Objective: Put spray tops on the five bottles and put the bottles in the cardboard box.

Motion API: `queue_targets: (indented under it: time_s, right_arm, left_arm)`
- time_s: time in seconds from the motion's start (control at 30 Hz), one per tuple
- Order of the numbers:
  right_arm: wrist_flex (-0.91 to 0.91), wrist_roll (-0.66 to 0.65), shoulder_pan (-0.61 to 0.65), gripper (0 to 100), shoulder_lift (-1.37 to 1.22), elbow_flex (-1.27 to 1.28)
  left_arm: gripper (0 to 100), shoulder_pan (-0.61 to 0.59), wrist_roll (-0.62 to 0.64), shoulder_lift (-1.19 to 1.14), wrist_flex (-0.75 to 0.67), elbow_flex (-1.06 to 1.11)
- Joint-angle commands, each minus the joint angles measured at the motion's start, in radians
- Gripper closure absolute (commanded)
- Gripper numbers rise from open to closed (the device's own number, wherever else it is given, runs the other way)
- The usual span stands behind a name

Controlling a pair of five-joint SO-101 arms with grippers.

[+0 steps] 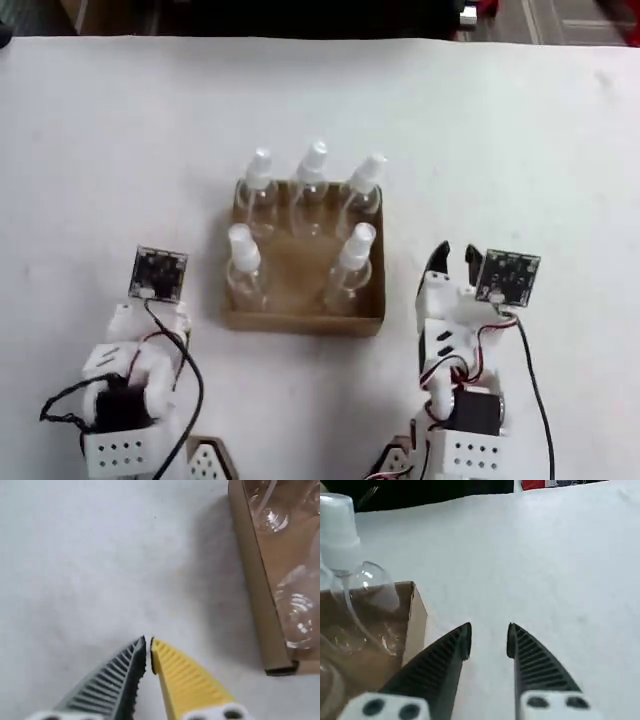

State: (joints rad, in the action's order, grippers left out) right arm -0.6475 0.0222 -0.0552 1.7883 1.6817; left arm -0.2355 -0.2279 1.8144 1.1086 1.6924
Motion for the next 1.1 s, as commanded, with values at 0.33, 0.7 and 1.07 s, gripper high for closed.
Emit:
queue_targets:
  time_s: [0.33, 0.7, 1.07]
  right_arm:
    - [-0.062, -0.161, 0.042, 98.3, 0.012, -0.006]
    - [-0.223, -0.169, 0.044, 98.3, 0.007, 0.009]
    - [-0.421, -0.163, -0.076, 98.3, 0.002, 0.009]
  left_arm:
    - [98, 0.015, 0.253, 0.010, 0.026, 0.000]
    - [98, 0.013, 0.339, 0.010, 0.089, 0.000]
    - [98, 0.059, 0.245, 0.008, 0.172, 0.000]
